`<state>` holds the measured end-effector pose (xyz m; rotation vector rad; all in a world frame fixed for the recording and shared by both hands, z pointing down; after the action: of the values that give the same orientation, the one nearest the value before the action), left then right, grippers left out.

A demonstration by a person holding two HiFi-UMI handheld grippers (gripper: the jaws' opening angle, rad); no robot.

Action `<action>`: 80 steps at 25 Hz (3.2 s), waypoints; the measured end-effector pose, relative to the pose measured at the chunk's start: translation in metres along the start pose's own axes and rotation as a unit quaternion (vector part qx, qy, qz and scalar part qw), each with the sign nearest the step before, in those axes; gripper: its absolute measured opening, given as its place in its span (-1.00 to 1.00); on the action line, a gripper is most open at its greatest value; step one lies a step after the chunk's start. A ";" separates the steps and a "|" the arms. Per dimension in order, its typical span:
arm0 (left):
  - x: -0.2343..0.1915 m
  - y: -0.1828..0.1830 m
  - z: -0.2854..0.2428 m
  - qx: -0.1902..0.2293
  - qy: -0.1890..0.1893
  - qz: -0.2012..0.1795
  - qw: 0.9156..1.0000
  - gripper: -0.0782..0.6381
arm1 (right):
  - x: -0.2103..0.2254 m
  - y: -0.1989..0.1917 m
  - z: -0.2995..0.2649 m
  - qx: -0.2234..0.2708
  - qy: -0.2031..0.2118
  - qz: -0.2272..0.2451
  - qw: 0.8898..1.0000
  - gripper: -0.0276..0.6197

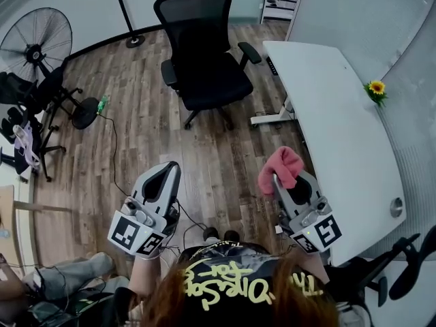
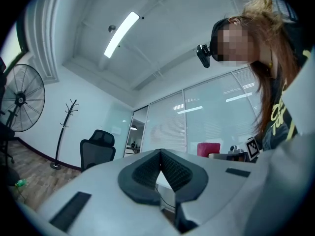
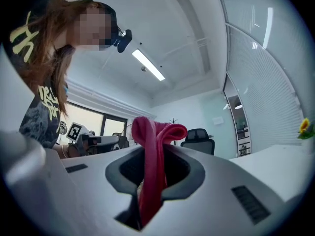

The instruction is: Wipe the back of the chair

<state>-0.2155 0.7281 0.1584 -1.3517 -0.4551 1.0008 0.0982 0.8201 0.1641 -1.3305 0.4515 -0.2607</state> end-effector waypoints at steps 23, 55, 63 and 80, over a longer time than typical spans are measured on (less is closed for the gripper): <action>-0.040 -0.016 0.025 -0.067 0.014 -0.012 0.998 -0.79 | -0.020 -0.032 -0.019 -0.061 -0.037 -0.031 0.997 -0.69; -0.164 -0.021 -0.178 -0.058 0.055 -0.026 0.996 -0.79 | 0.159 -0.093 -0.204 -0.037 0.041 -0.037 0.998 -0.69; -0.178 -0.033 -0.215 -0.047 0.075 -0.026 0.996 -0.79 | 0.196 -0.116 -0.226 -0.044 0.060 -0.043 0.996 -0.69; -0.203 -0.038 -0.234 -0.060 0.097 -0.021 0.993 -0.79 | 0.217 -0.127 -0.263 -0.047 0.082 -0.047 0.994 -0.69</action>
<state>-0.1289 0.4309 0.1974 -1.5249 -0.3991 0.8092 0.1786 0.4681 0.2064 -1.4300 0.5459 -0.4339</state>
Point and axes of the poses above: the fingertips, and each gripper's own axes: z backward along the fingers, x to its right, y out of its top, the point moved 9 cm from there along z, backward along the fingers, and after that the axes turned 9 degrees about z, right-handed, at the moved point
